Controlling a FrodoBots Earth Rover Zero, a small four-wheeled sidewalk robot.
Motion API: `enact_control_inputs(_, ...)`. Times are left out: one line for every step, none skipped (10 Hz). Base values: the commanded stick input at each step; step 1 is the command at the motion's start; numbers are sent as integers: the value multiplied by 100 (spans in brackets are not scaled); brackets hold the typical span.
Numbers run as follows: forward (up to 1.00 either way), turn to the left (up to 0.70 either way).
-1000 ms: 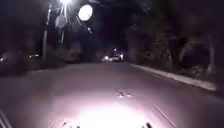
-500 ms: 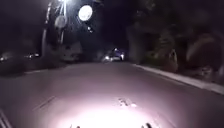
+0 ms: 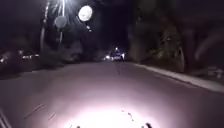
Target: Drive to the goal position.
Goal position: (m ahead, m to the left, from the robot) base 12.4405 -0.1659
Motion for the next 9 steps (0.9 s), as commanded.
enact_control_inputs(70,0)
enact_control_inputs(70,0)
enact_control_inputs(70,0)
enact_control_inputs(70,0)
enact_control_inputs(70,0)
enact_control_inputs(70,0)
enact_control_inputs(70,0)
enact_control_inputs(70,0)
enact_control_inputs(70,0)
